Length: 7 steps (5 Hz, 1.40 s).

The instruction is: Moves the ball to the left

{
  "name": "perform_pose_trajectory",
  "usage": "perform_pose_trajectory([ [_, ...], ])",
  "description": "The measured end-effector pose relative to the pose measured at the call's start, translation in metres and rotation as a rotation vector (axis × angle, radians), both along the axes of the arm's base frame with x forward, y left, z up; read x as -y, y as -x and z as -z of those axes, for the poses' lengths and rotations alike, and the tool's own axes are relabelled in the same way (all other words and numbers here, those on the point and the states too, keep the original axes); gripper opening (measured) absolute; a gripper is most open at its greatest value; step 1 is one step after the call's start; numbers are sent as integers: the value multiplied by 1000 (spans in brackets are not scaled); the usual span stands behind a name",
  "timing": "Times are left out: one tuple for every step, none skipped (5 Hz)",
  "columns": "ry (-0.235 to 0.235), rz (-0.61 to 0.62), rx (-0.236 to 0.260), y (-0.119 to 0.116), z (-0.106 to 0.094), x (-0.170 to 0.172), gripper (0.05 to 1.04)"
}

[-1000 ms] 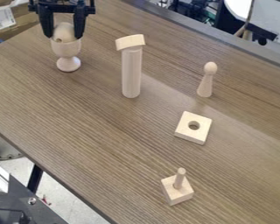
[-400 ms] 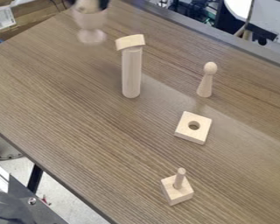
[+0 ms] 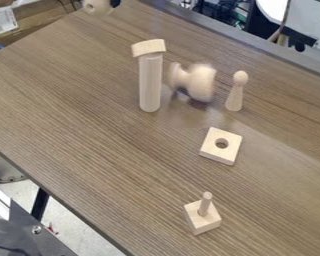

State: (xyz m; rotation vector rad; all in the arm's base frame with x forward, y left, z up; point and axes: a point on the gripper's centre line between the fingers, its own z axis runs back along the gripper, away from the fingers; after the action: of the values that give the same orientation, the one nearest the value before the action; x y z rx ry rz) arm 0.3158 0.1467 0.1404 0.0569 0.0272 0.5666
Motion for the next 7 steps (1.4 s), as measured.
perform_pose_trajectory([
  [24,-55,-17,5,11,-10,737],
  [32,-62,-35,10,17,-8,737],
  [32,-78,-89,14,37,-10,737],
  [15,-85,-129,17,57,-15,737],
  [14,-97,-187,20,81,-19,737],
  [22,-101,-231,20,98,-23,737],
  [42,-113,-228,18,101,-27,779],
])
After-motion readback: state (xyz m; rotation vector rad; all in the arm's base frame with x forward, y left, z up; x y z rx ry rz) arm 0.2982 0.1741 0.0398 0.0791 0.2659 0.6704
